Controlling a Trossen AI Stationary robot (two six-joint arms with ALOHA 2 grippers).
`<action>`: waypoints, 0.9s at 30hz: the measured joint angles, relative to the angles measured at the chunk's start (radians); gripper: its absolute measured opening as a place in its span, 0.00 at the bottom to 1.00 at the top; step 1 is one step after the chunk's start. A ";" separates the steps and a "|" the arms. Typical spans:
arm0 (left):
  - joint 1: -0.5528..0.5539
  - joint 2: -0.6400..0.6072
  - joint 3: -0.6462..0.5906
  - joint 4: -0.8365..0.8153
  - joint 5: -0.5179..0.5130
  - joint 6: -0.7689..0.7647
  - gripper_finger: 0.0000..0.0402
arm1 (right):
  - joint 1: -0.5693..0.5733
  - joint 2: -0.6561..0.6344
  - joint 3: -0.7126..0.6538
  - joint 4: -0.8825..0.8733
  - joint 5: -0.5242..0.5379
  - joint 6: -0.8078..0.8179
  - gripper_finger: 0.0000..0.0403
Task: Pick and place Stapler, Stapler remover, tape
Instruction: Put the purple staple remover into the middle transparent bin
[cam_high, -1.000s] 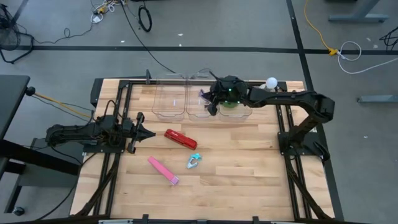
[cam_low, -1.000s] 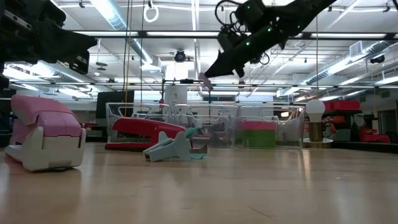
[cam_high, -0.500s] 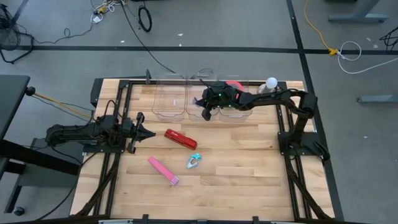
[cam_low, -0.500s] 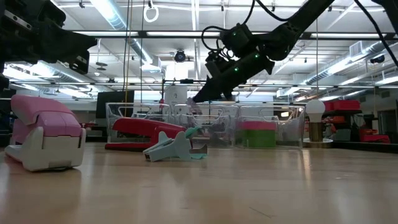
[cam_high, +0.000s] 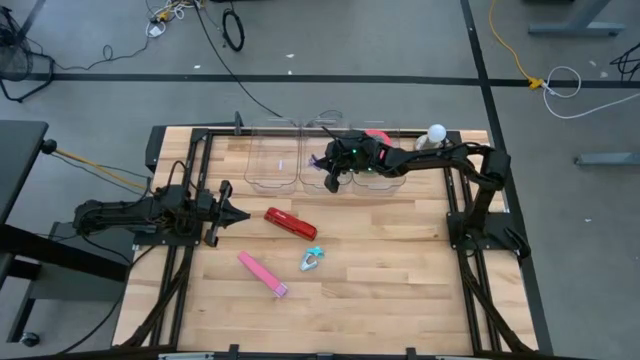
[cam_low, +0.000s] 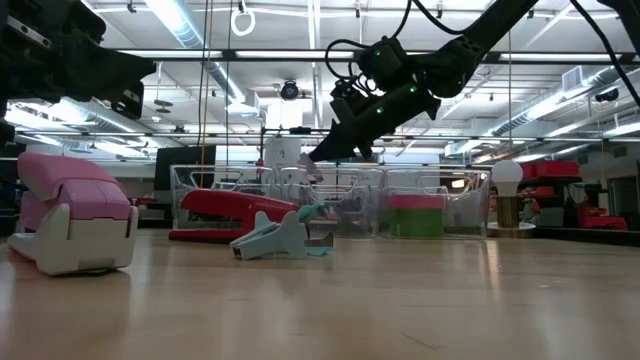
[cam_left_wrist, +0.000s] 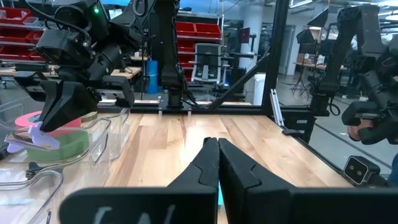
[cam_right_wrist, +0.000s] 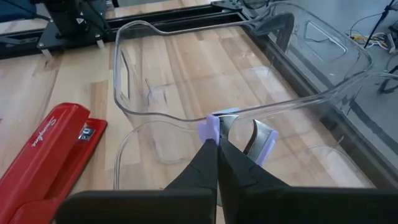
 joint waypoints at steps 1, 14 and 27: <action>0.000 0.000 0.000 0.000 0.000 0.000 0.01 | 0.000 0.000 0.000 0.000 0.000 0.000 0.00; 0.000 0.000 0.000 0.000 0.000 0.000 0.01 | 0.000 0.000 0.000 -0.163 0.053 0.035 0.00; 0.000 0.000 0.000 0.000 0.000 0.000 0.01 | 0.000 0.000 0.000 -0.228 0.055 0.037 0.00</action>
